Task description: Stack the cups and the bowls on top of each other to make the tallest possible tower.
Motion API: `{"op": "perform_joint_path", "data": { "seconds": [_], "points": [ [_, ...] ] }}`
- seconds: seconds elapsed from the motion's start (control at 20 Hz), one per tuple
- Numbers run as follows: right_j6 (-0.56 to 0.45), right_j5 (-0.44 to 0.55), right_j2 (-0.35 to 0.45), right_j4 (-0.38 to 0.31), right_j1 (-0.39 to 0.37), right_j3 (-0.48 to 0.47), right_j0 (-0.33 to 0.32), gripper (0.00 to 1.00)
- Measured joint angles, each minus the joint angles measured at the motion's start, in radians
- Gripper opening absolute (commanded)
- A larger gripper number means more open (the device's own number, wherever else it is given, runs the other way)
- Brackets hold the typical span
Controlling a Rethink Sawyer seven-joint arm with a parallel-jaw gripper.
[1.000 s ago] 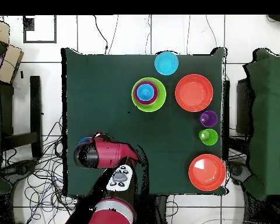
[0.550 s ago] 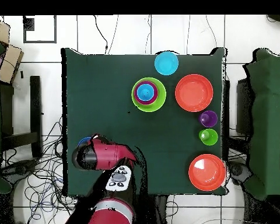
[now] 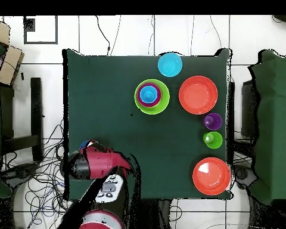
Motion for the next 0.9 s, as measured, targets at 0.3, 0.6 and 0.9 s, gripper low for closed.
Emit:
{"op": "perform_joint_path", "data": {
  "seconds": [0.3, 0.6, 0.9],
  "points": [
    [0.0, -0.043, -0.033, 0.022, 0.025, 0.0, 0.137, 1.0],
    [0.0, -0.098, -0.02, 0.025, 0.072, 0.0, 0.153, 1.0],
    [0.0, -0.117, 0.051, -0.032, 0.113, -0.001, -0.049, 1.0]
  ]
}}
